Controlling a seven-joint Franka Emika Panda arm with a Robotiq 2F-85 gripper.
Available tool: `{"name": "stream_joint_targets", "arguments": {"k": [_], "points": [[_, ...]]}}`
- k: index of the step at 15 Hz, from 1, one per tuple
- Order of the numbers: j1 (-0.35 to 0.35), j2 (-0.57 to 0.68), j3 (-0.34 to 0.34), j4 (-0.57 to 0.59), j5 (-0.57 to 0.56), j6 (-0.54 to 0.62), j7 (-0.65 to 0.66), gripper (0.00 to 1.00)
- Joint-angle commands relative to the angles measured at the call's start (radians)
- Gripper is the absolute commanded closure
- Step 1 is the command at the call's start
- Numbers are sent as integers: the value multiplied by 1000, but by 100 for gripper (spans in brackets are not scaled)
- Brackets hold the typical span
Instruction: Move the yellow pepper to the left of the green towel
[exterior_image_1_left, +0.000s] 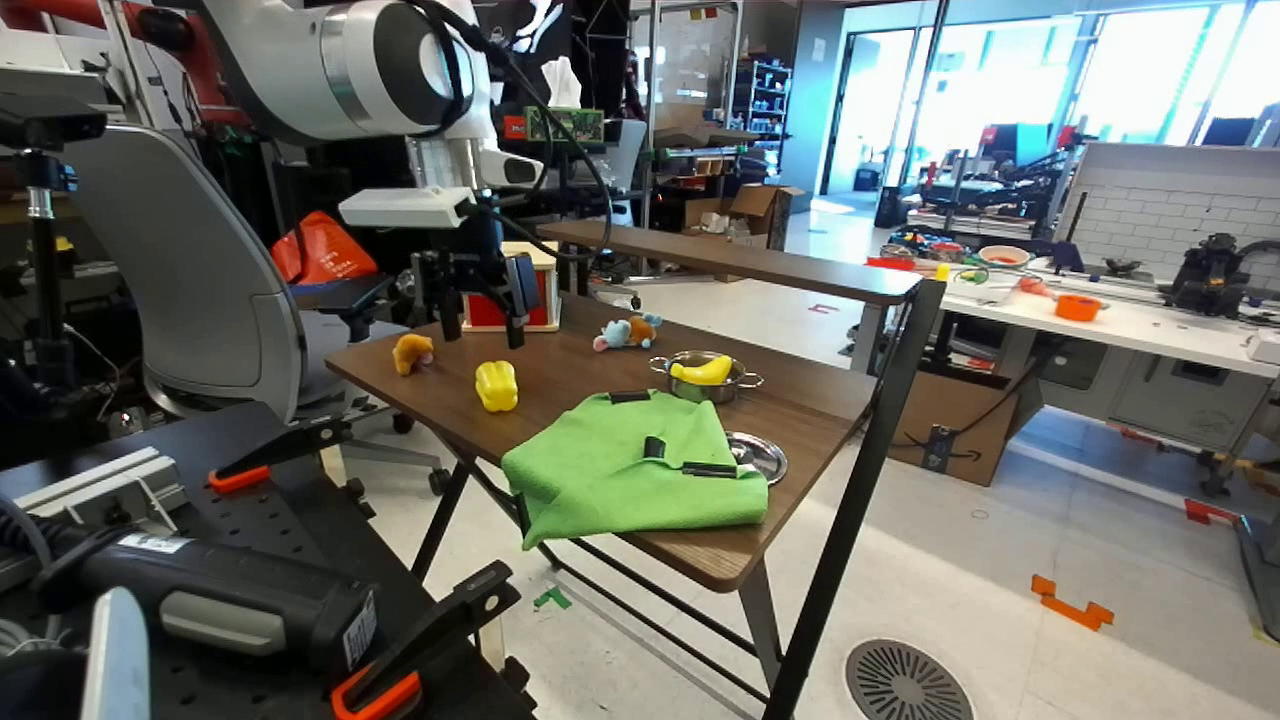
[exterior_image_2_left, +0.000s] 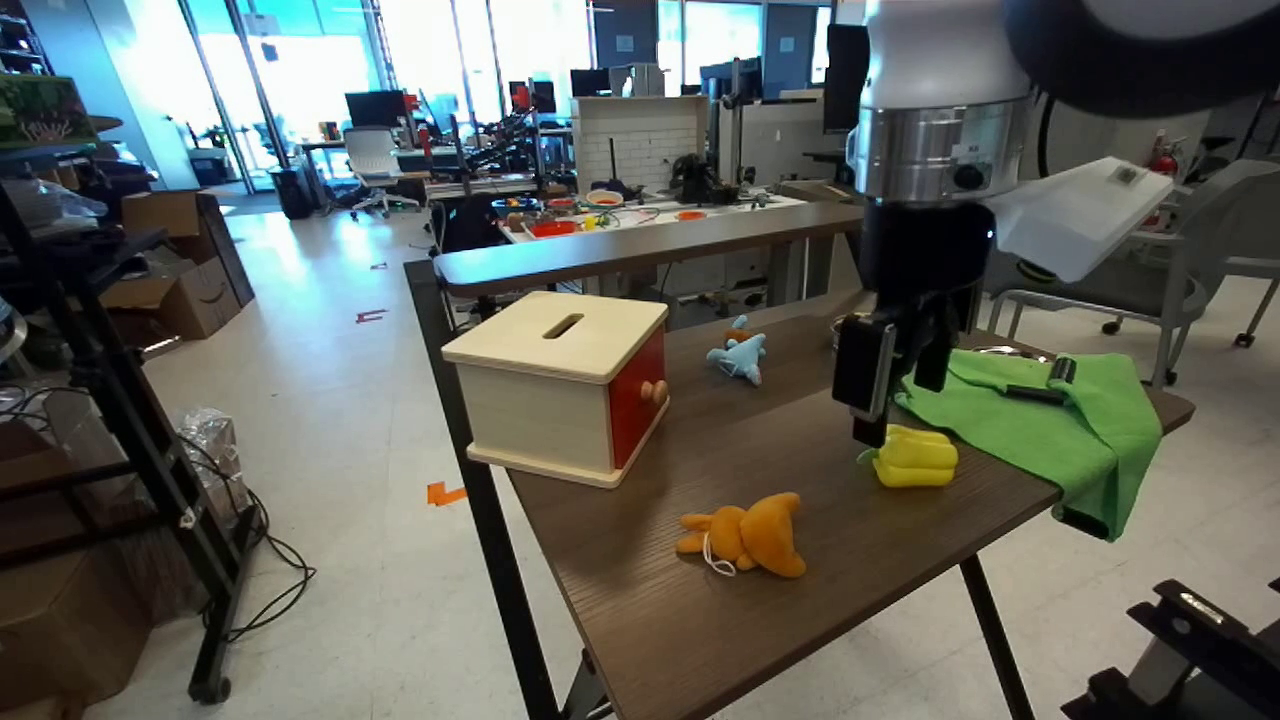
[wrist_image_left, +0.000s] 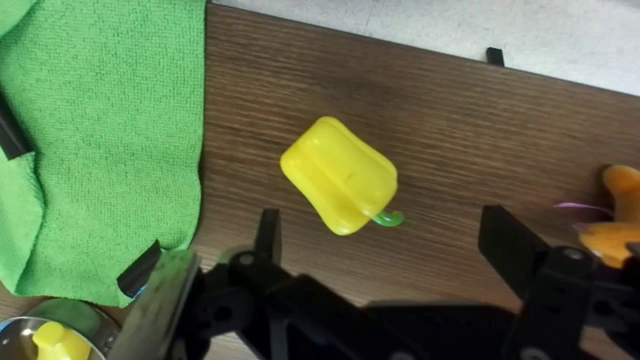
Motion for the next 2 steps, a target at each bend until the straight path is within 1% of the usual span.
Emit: {"name": "stream_joint_targets", "arguments": {"k": [1,2], "points": [[-18,-22,27,-15,25,-2,-36,0],[-32,-42,47,-30,44,-2,-66,0]]}}
